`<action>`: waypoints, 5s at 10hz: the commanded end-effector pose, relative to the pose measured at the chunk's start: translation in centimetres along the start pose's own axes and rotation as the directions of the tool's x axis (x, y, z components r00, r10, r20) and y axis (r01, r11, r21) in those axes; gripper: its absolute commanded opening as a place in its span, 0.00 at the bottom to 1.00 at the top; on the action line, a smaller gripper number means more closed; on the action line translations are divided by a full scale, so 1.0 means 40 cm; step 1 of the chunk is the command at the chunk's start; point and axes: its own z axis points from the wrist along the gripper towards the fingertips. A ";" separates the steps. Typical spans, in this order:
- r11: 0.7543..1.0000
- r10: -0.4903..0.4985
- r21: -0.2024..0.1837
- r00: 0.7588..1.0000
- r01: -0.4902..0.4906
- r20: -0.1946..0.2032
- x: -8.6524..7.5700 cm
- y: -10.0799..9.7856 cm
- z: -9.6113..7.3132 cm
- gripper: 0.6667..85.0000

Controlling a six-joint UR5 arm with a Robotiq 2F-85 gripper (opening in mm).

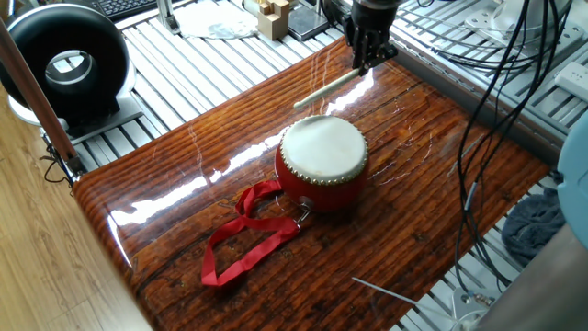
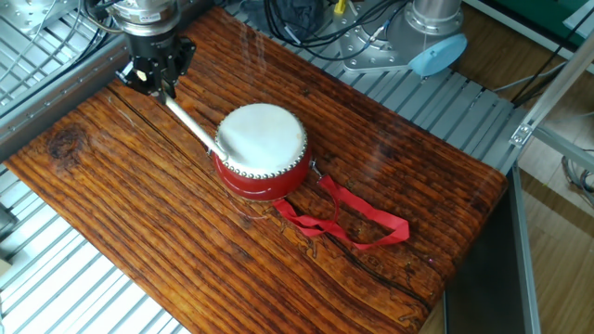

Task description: Play the drum

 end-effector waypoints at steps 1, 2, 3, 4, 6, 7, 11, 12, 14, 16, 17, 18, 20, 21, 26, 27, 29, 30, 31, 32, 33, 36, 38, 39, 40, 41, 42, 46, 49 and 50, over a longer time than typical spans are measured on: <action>0.997 -0.074 -0.018 0.997 0.074 0.005 -0.002 0.023 -0.017 0.00; 0.995 -0.096 -0.019 0.995 0.096 -0.004 0.000 0.029 -0.019 0.00; 0.993 -0.121 -0.013 0.993 0.121 -0.008 0.003 0.032 -0.020 0.00; 0.988 -0.156 -0.008 0.988 0.156 -0.016 0.007 0.034 -0.021 0.00; 0.985 -0.172 0.004 0.985 0.172 -0.027 0.013 0.045 -0.002 0.00; 0.986 -0.165 0.009 0.986 0.165 -0.014 0.005 0.056 0.013 0.00; 0.994 -0.095 -0.047 0.993 0.098 0.071 -0.033 0.126 0.027 0.00; 0.994 -0.096 -0.053 0.993 0.100 0.072 -0.034 0.132 0.025 0.00; 0.994 -0.089 -0.062 0.992 0.094 0.090 -0.042 0.142 0.020 0.00; 0.994 -0.072 -0.069 0.993 0.079 0.098 -0.047 0.149 0.015 0.00; 0.995 -0.070 -0.065 0.995 0.075 0.071 -0.031 0.145 0.017 0.00; 0.996 -0.083 -0.025 0.996 0.083 -0.015 0.021 0.115 0.021 0.00; 0.985 -0.117 0.105 0.979 0.135 -0.166 0.100 0.017 0.006 0.00; 0.977 -0.130 0.143 0.972 0.160 -0.196 0.114 -0.011 -0.004 0.00; 0.981 -0.128 0.123 0.980 0.148 -0.154 0.095 0.007 0.002 0.00; 0.985 -0.101 0.127 0.985 0.119 -0.141 0.096 0.007 0.002 0.00; 0.998 -0.012 0.066 0.998 0.015 -0.056 0.064 0.054 0.014 0.00; 0.999 0.016 0.053 0.999 -0.014 -0.033 0.054 0.064 0.020 0.00; 0.998 0.044 0.056 0.999 -0.043 -0.024 0.055 0.062 0.028 0.00; 0.996 0.080 0.050 0.997 -0.080 -0.011 0.053 0.066 0.033 0.00; 0.993 0.118 0.029 0.993 -0.118 0.002 0.048 0.079 0.033 0.00; 0.961 0.275 -0.007 0.961 -0.275 0.027 0.036 0.095 0.029 0.00; 0.928 0.371 -0.026 0.928 -0.371 0.025 0.032 0.105 0.028 0.00; 0.890 0.456 -0.044 0.890 -0.455 0.027 0.025 0.113 0.027 0.00; 0.846 0.533 -0.053 0.846 -0.531 0.033 0.017 0.113 0.027 0.00; 0.819 0.573 -0.053 0.819 -0.572 0.031 0.015 0.112 0.028 0.00; 0.798 0.603 -0.049 0.798 -0.601 0.024 0.019 0.110 0.030 0.00; 0.677 0.732 -0.128 0.681 -0.724 0.020 -0.017 0.138 0.055 0.00; 0.682 0.730 -0.098 0.683 -0.725 0.028 -0.005 0.141 0.104 0.00; 0.683 0.729 -0.096 0.683 -0.724 0.035 -0.004 0.143 0.121 0.00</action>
